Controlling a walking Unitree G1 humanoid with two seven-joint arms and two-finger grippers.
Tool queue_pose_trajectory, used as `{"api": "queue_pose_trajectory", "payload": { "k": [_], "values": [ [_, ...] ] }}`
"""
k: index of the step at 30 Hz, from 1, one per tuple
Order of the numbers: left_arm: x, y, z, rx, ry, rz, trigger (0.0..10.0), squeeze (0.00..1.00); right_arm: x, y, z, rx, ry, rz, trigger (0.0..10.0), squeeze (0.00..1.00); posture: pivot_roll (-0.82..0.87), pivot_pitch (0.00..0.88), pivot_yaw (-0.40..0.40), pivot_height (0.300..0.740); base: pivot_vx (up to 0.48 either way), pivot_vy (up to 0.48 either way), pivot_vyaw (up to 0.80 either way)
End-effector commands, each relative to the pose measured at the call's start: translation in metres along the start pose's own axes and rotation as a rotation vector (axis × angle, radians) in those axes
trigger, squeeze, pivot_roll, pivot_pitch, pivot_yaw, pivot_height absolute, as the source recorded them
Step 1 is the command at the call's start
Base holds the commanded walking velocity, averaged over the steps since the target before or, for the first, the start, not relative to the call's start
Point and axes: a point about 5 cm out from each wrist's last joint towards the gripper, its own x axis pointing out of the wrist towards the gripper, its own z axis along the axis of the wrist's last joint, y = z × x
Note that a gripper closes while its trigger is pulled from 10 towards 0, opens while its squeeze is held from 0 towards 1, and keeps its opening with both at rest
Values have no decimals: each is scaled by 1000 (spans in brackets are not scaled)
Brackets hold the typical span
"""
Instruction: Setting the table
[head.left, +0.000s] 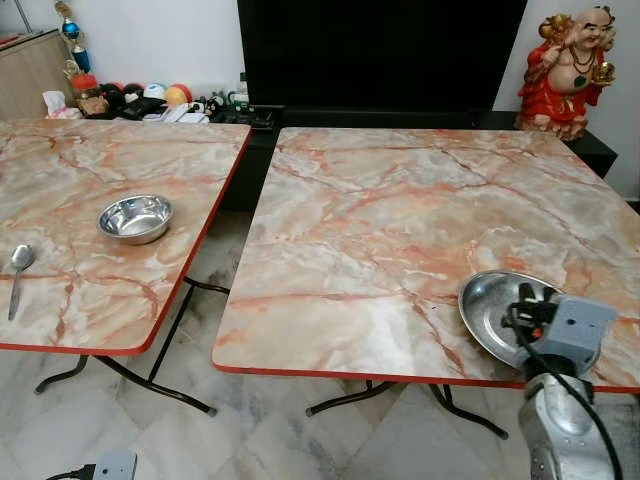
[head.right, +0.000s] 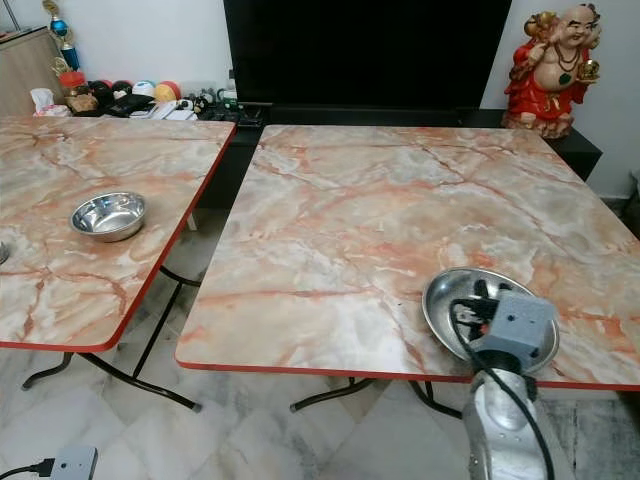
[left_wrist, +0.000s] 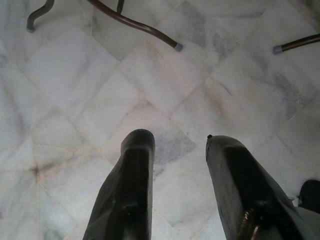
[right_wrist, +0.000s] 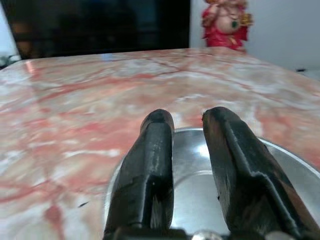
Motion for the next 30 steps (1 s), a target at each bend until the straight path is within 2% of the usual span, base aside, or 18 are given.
{"api": "queue_pose_trajectory", "payload": {
  "k": [1, 4, 5, 13, 30],
  "values": [
    [-3, 6, -8, 1, 34, 12, 10000, 0, -1, 2, 6, 0, -30, 10, 10000, 0, -32, 0, 9, 740, 0, 0, 800],
    [-3, 6, -9, -1, 36, 11, 10000, 0, -1, -2, 6, 5, -38, -9, 10000, 0, -33, 0, 10, 740, 0, 0, 800],
    [-3, 6, -10, -1, 39, 9, 10000, 0, 0, -3, 6, 51, -33, -26, 10000, 0, -34, 0, 12, 740, 0, 0, 0],
    [-2, 1, -9, 1, 40, -8, 10000, 0, 2, -1, 8, 63, -46, -21, 10000, 0, -34, 0, 10, 740, 0, 61, 0],
    [-1, 1, -7, -7, 41, -9, 10000, 0, 3, 6, 8, 79, -50, -21, 10000, 0, -29, 0, 8, 740, 0, 480, 0]
  ]
}}
